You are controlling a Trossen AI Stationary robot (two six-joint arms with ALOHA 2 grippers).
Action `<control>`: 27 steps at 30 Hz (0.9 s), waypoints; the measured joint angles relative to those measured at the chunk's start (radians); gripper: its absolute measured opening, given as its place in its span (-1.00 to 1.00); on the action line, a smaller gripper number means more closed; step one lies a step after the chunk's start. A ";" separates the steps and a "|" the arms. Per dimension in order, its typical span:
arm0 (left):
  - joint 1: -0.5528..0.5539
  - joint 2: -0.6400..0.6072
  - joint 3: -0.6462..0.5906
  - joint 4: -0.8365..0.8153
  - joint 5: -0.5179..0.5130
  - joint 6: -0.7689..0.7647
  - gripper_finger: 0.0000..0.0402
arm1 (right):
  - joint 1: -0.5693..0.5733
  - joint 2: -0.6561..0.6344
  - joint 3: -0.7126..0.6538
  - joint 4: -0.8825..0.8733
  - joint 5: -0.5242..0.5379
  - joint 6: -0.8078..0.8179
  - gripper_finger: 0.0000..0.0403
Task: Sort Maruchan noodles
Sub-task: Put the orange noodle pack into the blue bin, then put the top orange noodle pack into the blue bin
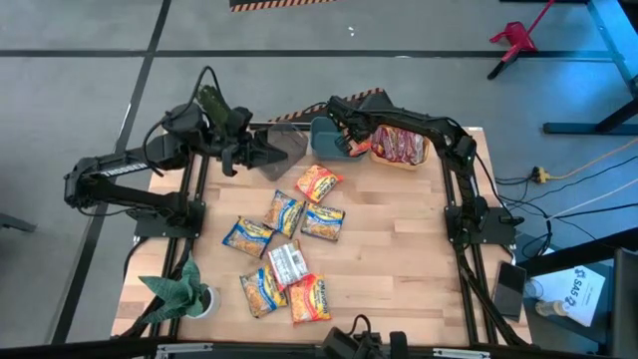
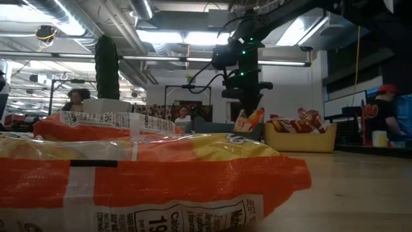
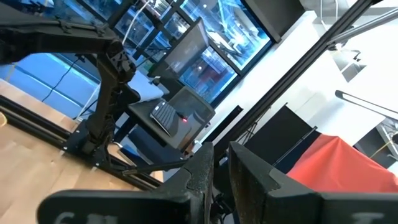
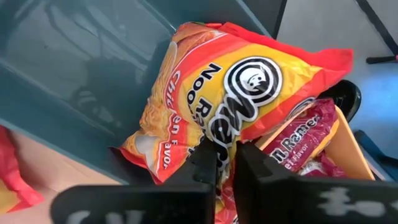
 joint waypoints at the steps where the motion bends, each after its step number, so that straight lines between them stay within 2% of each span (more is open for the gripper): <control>1: 0.005 0.000 0.000 0.000 0.005 0.000 -0.78 | 0.000 0.000 0.000 0.005 0.000 0.000 -0.89; 8: 0.038 0.000 0.000 0.000 0.049 -0.003 -0.78 | -0.002 0.000 0.000 0.029 0.004 -0.001 -0.71; 17: 0.051 -0.001 0.000 0.001 0.053 -0.003 -0.78 | 0.000 -0.005 0.001 0.052 0.015 -0.032 -0.36; 20: 0.051 -0.010 0.000 0.000 0.076 -0.003 -0.78 | 0.011 -0.021 0.050 0.042 -0.016 -0.052 -0.30; 23: 0.053 -0.027 0.000 -0.018 0.101 -0.003 -0.78 | 0.052 -0.045 0.122 0.039 -0.067 -0.099 -0.27; 27: 0.071 -0.058 0.000 -0.135 0.136 0.022 -0.78 | 0.170 -0.051 0.172 0.049 -0.114 -0.211 -0.24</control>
